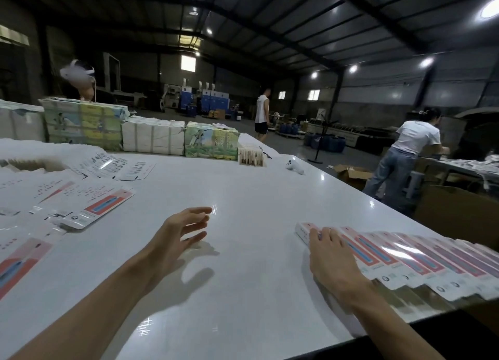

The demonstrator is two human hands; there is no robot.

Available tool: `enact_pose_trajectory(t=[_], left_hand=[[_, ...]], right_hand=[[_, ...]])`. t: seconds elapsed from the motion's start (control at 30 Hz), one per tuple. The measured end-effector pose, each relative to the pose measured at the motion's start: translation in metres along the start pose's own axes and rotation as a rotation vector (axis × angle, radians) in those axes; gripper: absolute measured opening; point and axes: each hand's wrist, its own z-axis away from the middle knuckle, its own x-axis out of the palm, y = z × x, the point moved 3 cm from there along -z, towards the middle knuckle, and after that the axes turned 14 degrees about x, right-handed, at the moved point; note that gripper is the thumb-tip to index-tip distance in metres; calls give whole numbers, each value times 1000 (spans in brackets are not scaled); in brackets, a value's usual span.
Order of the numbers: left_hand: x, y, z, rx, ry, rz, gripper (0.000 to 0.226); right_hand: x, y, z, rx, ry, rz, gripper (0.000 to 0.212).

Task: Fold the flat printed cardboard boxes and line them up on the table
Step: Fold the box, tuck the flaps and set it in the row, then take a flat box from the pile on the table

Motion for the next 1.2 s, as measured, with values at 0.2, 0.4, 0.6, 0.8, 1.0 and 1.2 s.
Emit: enact_pose_trajectory(t=[0.2,0.4,0.6,0.8,1.0,1.2], left_hand=[[0,-1,3,-6,22,-91,24],[2,1,5,24,95,-188,28],[-9,14,8,38,253,-570,29],[-54,63,12,-215,31,-1414,21],[-119,107,37,-553,110,-1809,50],[-157,134,65,-808,176,-1931,97]], right_hand=[[-37,-53,-1,-122,70,-87,63],[-67,-163,-4,-376,204,-232,31],[-40,-219,5,-427,140,-461,18],[-18,-210,-10,-427,48,-623,36],[-21,-221,-9,-472,42,-700,33],[-21,-223,-7,-516,38,-716,33]])
